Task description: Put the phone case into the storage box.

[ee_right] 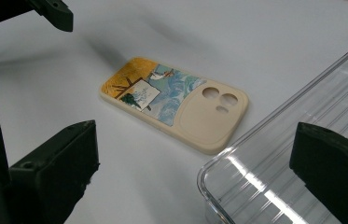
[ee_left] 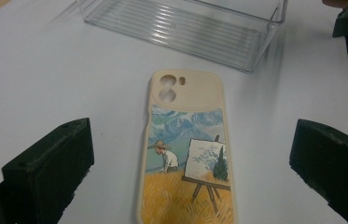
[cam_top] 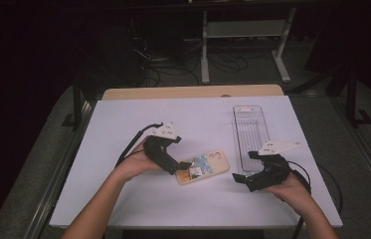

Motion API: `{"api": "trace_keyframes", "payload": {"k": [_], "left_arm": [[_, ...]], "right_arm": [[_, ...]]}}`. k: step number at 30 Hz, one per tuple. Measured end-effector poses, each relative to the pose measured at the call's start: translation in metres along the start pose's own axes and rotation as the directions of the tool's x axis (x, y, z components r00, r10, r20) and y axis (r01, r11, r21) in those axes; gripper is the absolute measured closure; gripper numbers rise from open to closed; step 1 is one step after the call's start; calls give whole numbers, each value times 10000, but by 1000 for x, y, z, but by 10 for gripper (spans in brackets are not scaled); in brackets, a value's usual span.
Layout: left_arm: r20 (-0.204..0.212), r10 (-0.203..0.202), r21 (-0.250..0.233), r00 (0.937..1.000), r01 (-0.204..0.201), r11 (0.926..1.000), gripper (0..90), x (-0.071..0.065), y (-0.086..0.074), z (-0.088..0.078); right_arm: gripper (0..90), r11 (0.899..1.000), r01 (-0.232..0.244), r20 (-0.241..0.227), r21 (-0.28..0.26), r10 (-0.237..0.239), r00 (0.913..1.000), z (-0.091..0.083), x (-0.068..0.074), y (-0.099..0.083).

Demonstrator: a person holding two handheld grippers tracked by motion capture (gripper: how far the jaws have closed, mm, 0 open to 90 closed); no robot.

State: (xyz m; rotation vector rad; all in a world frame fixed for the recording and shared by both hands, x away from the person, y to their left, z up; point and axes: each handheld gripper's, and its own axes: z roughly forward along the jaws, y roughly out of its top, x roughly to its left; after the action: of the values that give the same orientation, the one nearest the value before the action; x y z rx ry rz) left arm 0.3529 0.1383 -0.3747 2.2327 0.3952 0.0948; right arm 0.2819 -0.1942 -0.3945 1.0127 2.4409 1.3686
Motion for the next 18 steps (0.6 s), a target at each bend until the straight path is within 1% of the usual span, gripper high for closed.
{"api": "trace_keyframes", "payload": {"k": [1, 3, 4, 6, 7, 10, 12, 13, 14, 17, 18], "left_arm": [[6, 74, 12, 10000, -74, 10000, 0, 1, 1, 1], [50, 54, -41, 10000, -54, 10000, 0, 0, 4, 4], [55, 141, -21, 9999, -141, 9999, 0, 1, 6, 5], [132, 46, -136, 9999, -45, 9999, 0, 0, 9, 8], [117, 146, -94, 9998, -145, 9999, 0, 1, 11, 9], [176, 108, -168, 9998, -105, 9998, 0, 2, 15, 14], [216, 157, -202, 9996, -152, 9997, 0, 3, 18, 18], [226, 88, -212, 9997, -83, 9997, 0, 2, 20, 20], [179, 101, -210, 9998, -97, 9997, 0, 1, 22, 24], [166, 181, -155, 9997, -179, 9997, 0, 0, 22, 29], [166, 140, -141, 9998, -137, 9998, 0, 0, 22, 31]], "right_arm": [[9, 10000, -6, -3, 0, 6, 10000, 0, 0, 0], [9, 10000, -25, -2, 0, 25, 10000, 0, 0, 0], [9, 10000, -11, -1, -3, 11, 10000, 0, -1, 0], [9, 10000, 3, 1, -8, -3, 10000, 0, -1, 0], [9, 10000, 1, 2, -19, -1, 10000, 0, -1, 0], [9, 10000, -16, 10, -16, 16, 10000, -1, -1, 0], [9, 10000, -9, 12, -34, 9, 10000, -1, -2, 0], [9, 10000, -3, 14, -34, 3, 10000, -1, -2, 0], [9, 10000, -28, 11, -22, 28, 10000, -1, -1, 0], [9, 10000, -15, 15, -33, 15, 10000, -1, -1, 0], [9, 10000, -16, 6, -53, 16, 10000, -1, -1, 0]]}}
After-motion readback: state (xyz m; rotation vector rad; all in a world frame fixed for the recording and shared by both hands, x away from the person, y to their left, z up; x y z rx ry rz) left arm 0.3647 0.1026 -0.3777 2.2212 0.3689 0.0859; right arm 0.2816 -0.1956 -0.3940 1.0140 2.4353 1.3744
